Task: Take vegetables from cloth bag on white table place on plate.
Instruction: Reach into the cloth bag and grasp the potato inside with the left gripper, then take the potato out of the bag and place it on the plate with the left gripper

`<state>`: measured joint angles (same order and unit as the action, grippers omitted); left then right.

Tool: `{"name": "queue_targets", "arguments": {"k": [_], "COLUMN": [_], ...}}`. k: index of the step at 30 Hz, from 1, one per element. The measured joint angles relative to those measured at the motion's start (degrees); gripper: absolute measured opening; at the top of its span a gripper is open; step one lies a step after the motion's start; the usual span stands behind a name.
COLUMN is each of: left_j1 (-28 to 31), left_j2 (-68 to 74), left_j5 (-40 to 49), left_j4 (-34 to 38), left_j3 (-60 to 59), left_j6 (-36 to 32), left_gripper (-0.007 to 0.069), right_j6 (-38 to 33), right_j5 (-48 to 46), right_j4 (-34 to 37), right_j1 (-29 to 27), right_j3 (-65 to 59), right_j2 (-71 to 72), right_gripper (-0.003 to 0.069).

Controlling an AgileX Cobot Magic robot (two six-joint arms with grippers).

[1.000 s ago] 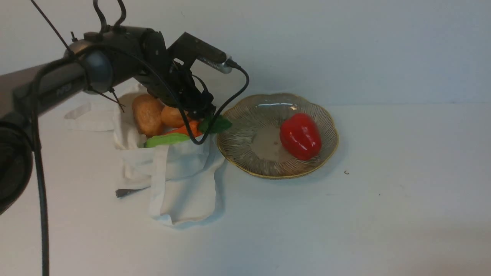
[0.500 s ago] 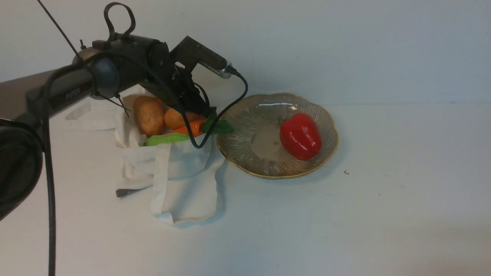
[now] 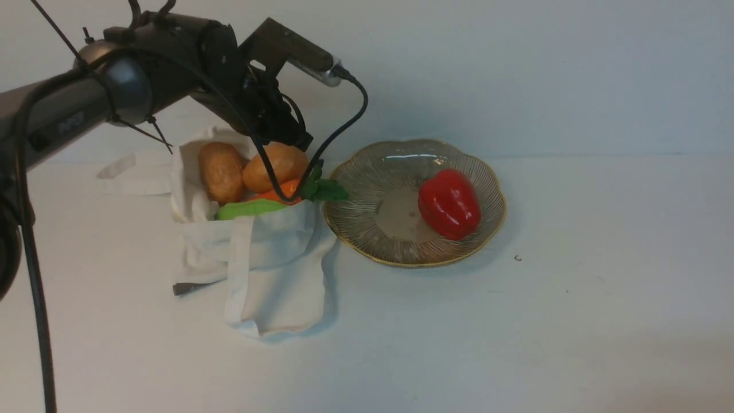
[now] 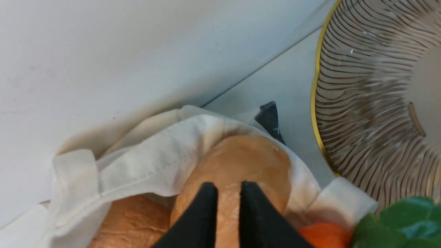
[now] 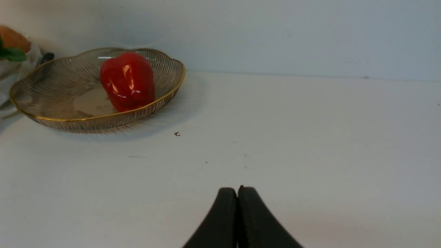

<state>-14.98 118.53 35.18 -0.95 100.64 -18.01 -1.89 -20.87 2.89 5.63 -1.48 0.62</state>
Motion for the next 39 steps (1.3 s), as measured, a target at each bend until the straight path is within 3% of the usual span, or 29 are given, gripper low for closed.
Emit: {"name": "queue_targets", "arguments": {"k": [2, 7, 10, 14, 22, 29, 31, 39], "left_j1": [0.00, 0.00, 0.00, 0.00, 0.00, 0.00, 0.00, -0.15], "left_j2": [0.22, 1.65, 2.97, 5.51, 6.86, 8.53, 8.87, 6.14], "left_j5": [0.00, -0.96, -1.03, -1.10, -4.96, -5.73, -5.66, -1.74], "left_j4": [0.07, 0.29, 0.51, 0.62, 0.56, 0.52, 0.52, 0.95], "left_j3": [0.00, 0.00, 0.00, 0.00, 0.00, 0.00, 0.00, 0.00], "left_j6": [0.14, 0.14, 0.19, 0.19, 0.19, 0.19, 0.19, 0.63], "left_gripper": [0.0189, 0.0493, 0.0579, 0.0638, 0.0645, 0.0561, 0.0500, 0.0491], "right_j6": [0.00, 0.00, 0.00, 0.00, 0.00, 0.00, 0.00, 0.00], "right_j5": [0.00, 0.00, 0.00, 0.00, 0.00, 0.00, 0.00, 0.00], "right_j4": [0.00, 0.00, 0.00, 0.00, 0.00, 0.00, 0.00, 0.00], "right_j1": [0.00, 0.00, 0.00, 0.00, 0.00, 0.00, 0.00, 0.00], "right_j3": [0.00, 0.00, 0.00, 0.00, 0.00, 0.00, 0.00, 0.00], "right_j2": [0.00, 0.00, 0.00, 0.00, 0.00, 0.00, 0.00, 0.00], "right_gripper": [-0.0015, -0.0015, -0.0015, -0.0015, -0.0015, -0.0015, -0.0015, -0.0015]}}
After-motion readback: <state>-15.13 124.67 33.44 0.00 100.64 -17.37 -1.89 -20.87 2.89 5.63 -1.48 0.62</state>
